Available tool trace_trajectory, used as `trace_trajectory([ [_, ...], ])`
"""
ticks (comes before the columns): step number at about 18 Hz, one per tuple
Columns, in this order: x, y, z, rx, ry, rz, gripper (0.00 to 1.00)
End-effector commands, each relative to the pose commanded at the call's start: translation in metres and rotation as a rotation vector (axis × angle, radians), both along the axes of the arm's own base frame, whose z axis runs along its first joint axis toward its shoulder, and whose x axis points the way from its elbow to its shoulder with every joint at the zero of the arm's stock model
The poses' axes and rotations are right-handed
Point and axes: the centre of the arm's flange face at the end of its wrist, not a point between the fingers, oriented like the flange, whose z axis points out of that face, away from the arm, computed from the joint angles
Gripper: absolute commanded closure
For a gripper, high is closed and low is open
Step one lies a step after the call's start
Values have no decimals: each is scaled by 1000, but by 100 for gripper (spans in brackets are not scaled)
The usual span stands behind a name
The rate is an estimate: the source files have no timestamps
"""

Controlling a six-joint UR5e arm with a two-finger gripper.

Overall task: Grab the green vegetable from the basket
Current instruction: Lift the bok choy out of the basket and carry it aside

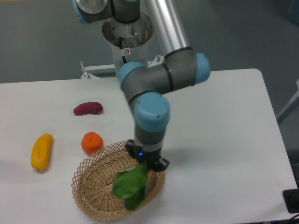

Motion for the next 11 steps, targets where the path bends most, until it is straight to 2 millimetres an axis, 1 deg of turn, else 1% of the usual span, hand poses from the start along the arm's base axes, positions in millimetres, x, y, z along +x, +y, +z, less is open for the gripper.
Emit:
trace_trajectory([
  [2,-26,-22,3,0,5,42,84],
  [4,-57,-51,10,8,17,60,84],
  [6,-78,-74,15,7,31,29,84],
  [11,-122,-124,13,-1,45,17,84],
])
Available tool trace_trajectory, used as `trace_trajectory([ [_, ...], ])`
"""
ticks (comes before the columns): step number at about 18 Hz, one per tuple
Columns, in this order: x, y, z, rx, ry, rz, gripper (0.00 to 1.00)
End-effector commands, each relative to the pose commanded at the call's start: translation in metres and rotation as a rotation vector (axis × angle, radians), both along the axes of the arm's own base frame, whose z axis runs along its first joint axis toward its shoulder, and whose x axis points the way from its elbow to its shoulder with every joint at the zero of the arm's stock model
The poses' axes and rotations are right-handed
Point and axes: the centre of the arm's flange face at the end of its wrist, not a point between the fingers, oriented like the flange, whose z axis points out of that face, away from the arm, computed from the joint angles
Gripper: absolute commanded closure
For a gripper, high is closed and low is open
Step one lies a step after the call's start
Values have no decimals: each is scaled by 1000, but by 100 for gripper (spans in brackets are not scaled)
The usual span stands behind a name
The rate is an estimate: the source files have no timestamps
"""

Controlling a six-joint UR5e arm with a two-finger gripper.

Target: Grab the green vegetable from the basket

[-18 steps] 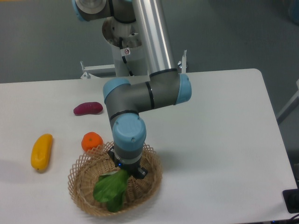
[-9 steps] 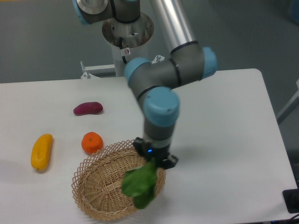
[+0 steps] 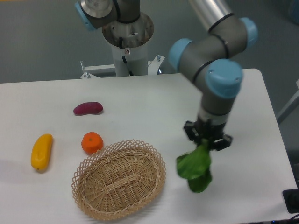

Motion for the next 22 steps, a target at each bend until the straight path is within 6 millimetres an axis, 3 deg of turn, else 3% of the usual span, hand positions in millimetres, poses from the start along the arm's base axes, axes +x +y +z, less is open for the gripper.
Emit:
trace_trajectory([
  [7,-40,-60,-8,-27,12,-69,84],
  [16,-68,-109,-15,-55,4,-188,84],
  [22,-71,-110,-16,-56,-2,-189,84],
])
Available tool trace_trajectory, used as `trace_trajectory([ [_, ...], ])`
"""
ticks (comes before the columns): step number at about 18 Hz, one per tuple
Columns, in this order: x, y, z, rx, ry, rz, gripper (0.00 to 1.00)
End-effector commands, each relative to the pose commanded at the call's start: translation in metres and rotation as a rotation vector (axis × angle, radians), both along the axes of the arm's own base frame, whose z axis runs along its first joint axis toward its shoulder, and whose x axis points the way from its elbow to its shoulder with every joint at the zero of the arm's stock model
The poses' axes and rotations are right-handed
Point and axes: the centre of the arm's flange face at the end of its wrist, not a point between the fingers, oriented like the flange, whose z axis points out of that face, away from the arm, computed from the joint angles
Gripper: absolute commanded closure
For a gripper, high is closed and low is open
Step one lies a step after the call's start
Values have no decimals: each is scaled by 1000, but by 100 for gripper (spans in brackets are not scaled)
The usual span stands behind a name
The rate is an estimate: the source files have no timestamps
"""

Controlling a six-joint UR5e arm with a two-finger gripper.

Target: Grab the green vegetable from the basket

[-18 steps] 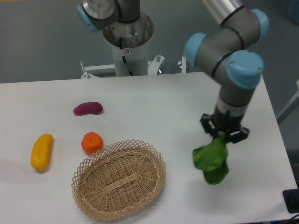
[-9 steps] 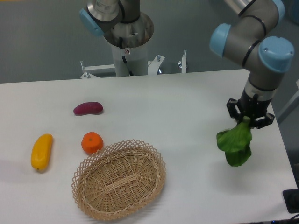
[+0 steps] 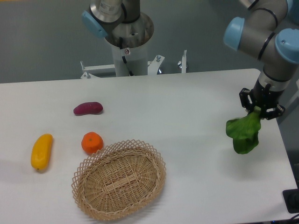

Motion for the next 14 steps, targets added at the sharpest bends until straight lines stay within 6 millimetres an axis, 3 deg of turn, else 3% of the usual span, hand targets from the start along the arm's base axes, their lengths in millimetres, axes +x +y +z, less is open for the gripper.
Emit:
trace_trajectory([
  [14,-5,2,-1,-8,7,-1,84],
])
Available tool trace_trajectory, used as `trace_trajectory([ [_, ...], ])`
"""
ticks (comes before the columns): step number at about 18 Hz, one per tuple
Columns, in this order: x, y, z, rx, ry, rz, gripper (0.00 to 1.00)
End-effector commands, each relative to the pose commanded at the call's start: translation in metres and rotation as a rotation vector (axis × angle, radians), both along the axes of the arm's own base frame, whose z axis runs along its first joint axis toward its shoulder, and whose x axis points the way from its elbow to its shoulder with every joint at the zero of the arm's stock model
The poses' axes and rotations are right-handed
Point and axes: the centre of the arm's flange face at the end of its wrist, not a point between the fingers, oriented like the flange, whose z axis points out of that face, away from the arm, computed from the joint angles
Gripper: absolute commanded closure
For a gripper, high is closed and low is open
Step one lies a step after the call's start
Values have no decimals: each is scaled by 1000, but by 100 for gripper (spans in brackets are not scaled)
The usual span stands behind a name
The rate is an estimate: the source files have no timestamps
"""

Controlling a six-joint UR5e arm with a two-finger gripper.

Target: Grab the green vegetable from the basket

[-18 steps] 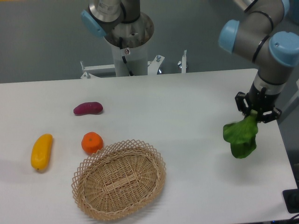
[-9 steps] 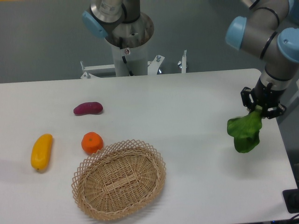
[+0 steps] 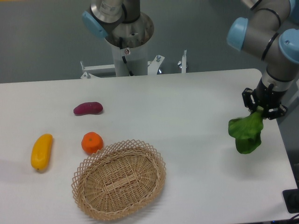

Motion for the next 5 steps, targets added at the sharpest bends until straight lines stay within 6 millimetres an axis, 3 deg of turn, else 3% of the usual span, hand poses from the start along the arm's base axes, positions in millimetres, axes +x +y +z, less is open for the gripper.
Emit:
trace_trajectory([
  [5,1,1,-1,-6,2,-3,84],
])
